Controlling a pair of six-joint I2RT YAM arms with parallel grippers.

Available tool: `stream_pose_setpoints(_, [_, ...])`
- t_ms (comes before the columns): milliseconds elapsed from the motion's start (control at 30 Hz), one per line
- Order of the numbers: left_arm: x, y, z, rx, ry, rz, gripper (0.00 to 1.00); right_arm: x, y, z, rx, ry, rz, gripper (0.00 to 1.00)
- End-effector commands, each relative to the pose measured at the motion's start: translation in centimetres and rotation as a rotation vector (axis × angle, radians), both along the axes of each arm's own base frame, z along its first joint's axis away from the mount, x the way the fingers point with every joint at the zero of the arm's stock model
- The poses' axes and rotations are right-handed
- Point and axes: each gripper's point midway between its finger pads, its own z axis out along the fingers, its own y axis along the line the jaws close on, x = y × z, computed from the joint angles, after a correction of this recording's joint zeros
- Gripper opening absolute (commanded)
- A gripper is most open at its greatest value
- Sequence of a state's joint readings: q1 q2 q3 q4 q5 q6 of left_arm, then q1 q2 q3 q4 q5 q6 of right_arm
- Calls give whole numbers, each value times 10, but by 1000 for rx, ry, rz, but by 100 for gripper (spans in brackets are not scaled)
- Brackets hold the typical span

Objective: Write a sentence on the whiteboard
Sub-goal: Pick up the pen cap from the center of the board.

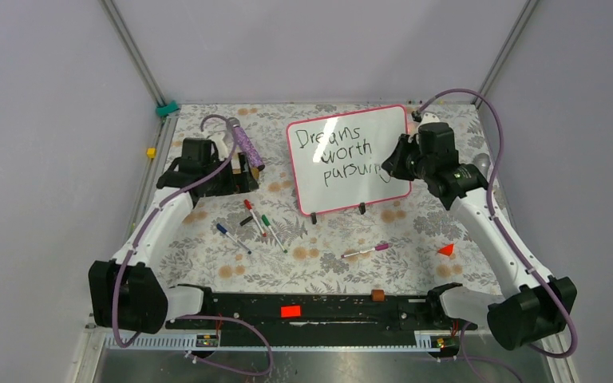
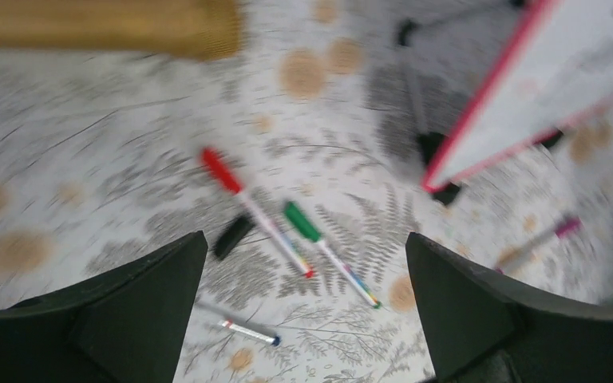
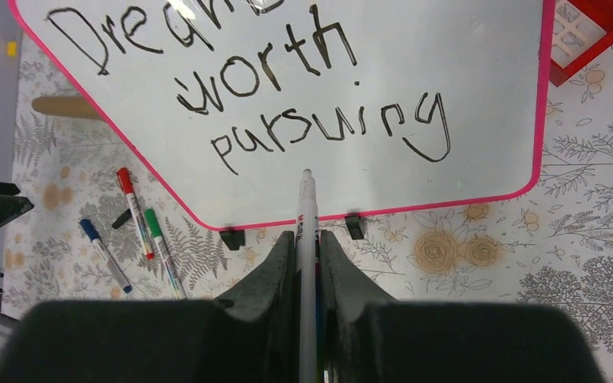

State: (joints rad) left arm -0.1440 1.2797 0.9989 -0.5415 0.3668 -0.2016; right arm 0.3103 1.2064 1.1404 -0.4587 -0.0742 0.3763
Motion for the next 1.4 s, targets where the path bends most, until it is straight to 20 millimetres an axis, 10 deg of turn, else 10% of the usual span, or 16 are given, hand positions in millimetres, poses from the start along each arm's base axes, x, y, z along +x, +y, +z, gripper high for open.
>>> stream_pose_setpoints(0, [-8,81,-16,144,87,497,99,-9,4,27,70,-63,-2,0])
stream_pose_setpoints(267, [-11,68,-18,92,27,318,86,-15,16,55,28,-78,54,0])
stream_pose_setpoints(600, [-23,51,-77,363,214,97,68,-27,55,74,-39,-102,192,0])
stream_pose_setpoints(1000, [-17,35,-127,421,395,16,55,-29,55,72,-69,-88,205,0])
stream_pose_setpoints(1367, [-27,22,-143,356,501,-18,11,-31,53,63,-64,-77,186,0])
